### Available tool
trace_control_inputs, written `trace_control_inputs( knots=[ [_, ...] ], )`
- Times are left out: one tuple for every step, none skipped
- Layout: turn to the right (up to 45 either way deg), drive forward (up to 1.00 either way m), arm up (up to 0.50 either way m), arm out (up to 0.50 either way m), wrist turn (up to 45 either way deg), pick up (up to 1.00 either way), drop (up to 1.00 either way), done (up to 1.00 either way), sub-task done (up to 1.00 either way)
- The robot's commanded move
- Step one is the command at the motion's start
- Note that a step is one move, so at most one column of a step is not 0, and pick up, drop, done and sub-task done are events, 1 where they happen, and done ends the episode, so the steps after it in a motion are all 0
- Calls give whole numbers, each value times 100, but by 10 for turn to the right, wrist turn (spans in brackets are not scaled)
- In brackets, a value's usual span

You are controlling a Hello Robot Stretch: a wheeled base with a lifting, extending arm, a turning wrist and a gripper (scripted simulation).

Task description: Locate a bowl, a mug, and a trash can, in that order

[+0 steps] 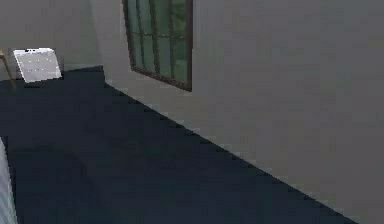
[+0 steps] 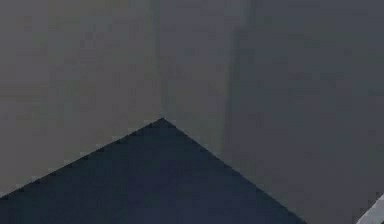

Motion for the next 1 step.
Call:
trace_control_inputs(
  knots=[
    [0,60,0,0,0,0,0,0,0]
  ],
)
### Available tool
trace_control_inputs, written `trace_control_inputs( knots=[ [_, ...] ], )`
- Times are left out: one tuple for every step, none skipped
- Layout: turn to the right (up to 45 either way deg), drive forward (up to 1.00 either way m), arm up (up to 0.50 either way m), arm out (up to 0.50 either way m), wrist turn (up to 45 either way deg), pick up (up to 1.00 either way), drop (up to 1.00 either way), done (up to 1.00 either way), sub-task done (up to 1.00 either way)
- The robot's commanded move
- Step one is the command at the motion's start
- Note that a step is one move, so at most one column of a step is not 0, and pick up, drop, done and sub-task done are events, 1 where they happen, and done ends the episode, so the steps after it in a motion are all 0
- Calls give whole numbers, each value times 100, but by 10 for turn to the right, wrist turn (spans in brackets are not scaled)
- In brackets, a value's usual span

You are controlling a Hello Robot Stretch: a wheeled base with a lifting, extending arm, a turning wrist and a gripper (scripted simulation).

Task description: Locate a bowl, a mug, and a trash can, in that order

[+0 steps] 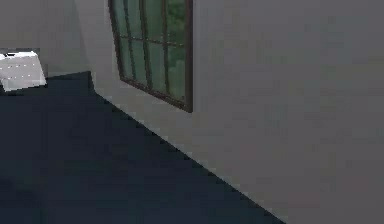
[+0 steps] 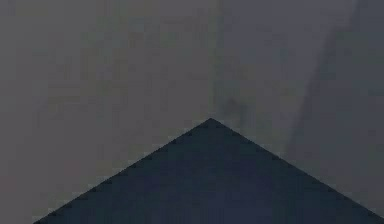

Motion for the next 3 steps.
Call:
trace_control_inputs(
  knots=[
    [-420,0,0,0,0,0,0,0,0],
    [0,100,0,0,0,0,0,0,0],
    [0,100,0,0,0,0,0,0,0]
  ],
)
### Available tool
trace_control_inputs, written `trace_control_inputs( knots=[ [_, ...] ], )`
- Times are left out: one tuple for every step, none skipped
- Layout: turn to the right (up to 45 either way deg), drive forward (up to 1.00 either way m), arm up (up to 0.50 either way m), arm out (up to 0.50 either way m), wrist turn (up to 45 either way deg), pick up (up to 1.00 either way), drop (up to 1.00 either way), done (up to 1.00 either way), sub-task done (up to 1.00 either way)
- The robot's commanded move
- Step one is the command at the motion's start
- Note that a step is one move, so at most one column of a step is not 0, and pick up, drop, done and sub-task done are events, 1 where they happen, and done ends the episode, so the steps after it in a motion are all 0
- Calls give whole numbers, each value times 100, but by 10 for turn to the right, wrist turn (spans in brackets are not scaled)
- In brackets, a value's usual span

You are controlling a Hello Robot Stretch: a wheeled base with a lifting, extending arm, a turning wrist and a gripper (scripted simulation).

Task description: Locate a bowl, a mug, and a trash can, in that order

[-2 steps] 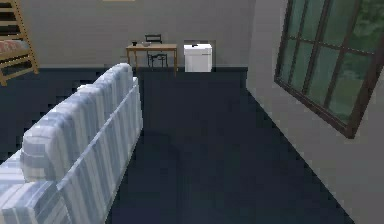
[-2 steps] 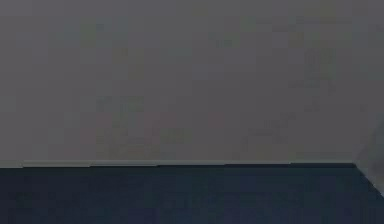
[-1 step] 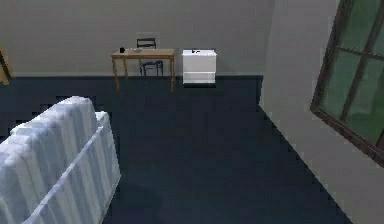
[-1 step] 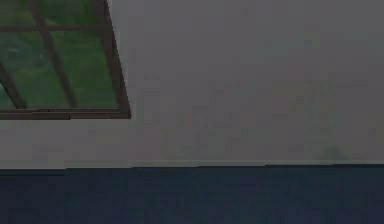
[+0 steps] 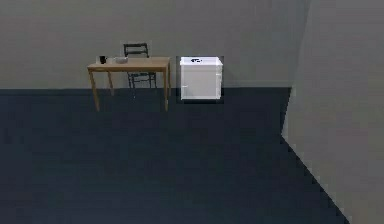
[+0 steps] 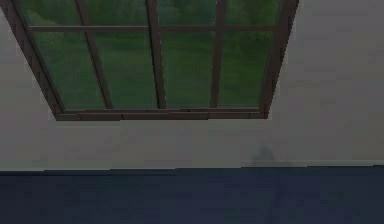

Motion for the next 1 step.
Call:
trace_control_inputs(
  knots=[
    [-30,0,0,0,0,0,0,0,0]
  ],
)
